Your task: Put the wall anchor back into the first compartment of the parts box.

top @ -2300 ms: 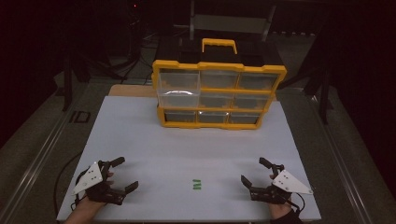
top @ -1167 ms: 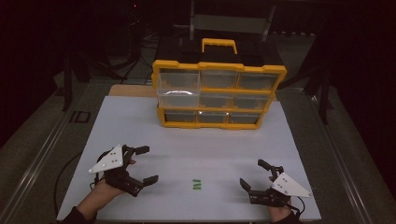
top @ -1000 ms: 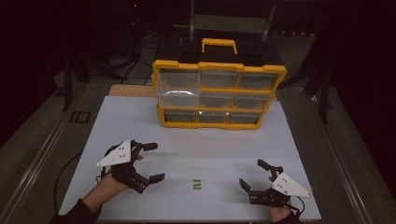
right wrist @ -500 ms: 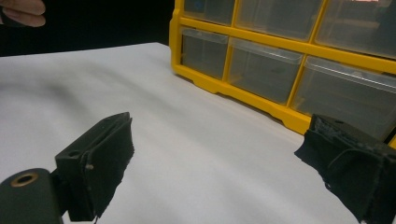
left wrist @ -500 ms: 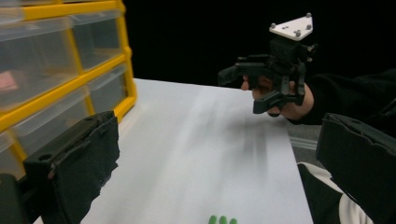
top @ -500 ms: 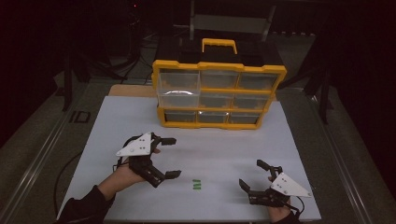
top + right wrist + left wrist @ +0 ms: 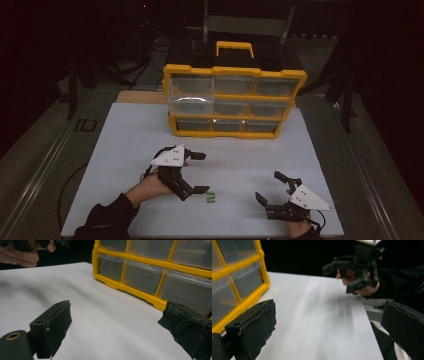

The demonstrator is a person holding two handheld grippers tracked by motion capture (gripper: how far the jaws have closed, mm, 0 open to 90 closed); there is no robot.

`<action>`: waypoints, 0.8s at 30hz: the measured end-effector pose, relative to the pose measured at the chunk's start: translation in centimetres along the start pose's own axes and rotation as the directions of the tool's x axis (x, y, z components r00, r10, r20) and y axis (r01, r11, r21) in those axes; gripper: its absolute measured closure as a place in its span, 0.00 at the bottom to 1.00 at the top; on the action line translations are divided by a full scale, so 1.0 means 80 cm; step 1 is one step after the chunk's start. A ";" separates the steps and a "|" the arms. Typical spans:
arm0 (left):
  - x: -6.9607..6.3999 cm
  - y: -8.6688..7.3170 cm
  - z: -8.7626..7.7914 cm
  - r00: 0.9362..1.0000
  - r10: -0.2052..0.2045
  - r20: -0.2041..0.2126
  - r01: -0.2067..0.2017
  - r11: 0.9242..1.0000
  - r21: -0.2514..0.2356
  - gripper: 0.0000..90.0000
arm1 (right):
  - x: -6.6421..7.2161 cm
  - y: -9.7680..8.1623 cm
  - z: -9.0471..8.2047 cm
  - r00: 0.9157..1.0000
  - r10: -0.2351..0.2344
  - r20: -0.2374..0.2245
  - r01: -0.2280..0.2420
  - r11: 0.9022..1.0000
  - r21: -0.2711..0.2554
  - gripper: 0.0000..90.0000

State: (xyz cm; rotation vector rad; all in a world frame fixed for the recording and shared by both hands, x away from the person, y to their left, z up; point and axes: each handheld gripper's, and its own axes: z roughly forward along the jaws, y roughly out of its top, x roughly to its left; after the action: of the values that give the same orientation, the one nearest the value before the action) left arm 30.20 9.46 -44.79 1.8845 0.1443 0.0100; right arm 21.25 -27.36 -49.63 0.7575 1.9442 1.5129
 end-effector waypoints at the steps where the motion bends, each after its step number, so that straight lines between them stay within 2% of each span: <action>1: 0.000 0.000 0.000 1.000 0.000 0.000 0.000 1.000 0.000 0.00 | 0.000 0.000 0.000 1.000 0.000 0.000 0.000 1.000 0.000 0.09; 5: 0.003 -0.015 0.012 1.000 -0.009 0.019 0.008 0.999 0.048 0.02 | 0.000 0.000 0.000 1.000 0.003 -0.003 -0.003 1.000 0.001 0.09; 8: 0.004 -0.017 0.014 1.000 -0.008 0.019 0.007 0.998 0.058 0.04 | 0.000 0.000 0.000 1.000 0.004 -0.003 -0.004 1.000 0.001 0.09; 9: 0.005 -0.024 0.019 0.999 -0.017 0.033 0.014 0.996 0.084 0.04 | 0.000 -0.001 0.000 1.000 0.003 -0.003 -0.003 1.000 0.001 0.09; 10: 0.006 -0.026 0.020 0.999 -0.020 0.039 0.017 0.996 0.092 0.08 | 0.000 -0.001 0.000 1.000 0.003 -0.004 -0.003 1.000 0.000 0.09; 14: 0.008 -0.035 0.026 0.999 -0.027 0.038 0.022 0.993 0.120 0.16 | -0.001 -0.001 0.001 1.000 0.005 -0.008 -0.005 1.000 -0.001 0.09; 15: 0.011 -0.041 0.031 0.998 -0.041 0.042 0.034 0.988 0.151 0.18 | -0.001 -0.001 0.001 1.000 0.006 -0.008 -0.006 1.000 -0.001 0.09; 18: 0.012 -0.048 0.036 0.997 -0.055 0.051 0.045 0.984 0.175 0.25 | -0.001 -0.001 0.001 1.000 0.004 -0.010 -0.004 1.000 -0.001 0.09; 20: 0.012 -0.048 0.036 0.997 -0.055 0.051 0.045 0.984 0.175 0.28 | -0.001 -0.001 0.001 1.000 0.003 -0.011 -0.003 1.000 -0.002 0.09; 21: 0.011 -0.053 0.040 0.997 -0.057 0.058 0.045 0.979 0.197 0.28 | -0.001 -0.001 0.001 1.000 0.003 -0.011 -0.003 1.000 -0.002 0.09; 22: 0.011 -0.055 0.043 0.997 -0.057 0.052 0.045 0.977 0.209 0.36 | -0.001 -0.001 0.001 1.000 0.003 -0.010 -0.003 1.000 -0.001 0.09; 24: 0.010 -0.058 0.047 0.997 -0.058 0.053 0.044 0.971 0.235 0.42 | -0.001 -0.001 0.001 1.000 0.004 -0.011 -0.004 1.000 -0.001 0.09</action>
State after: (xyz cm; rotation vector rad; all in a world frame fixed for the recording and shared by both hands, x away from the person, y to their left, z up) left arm 30.88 7.44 -50.43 2.1133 0.1587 -0.1022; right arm 21.34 -27.37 -49.75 0.7548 1.9505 1.5240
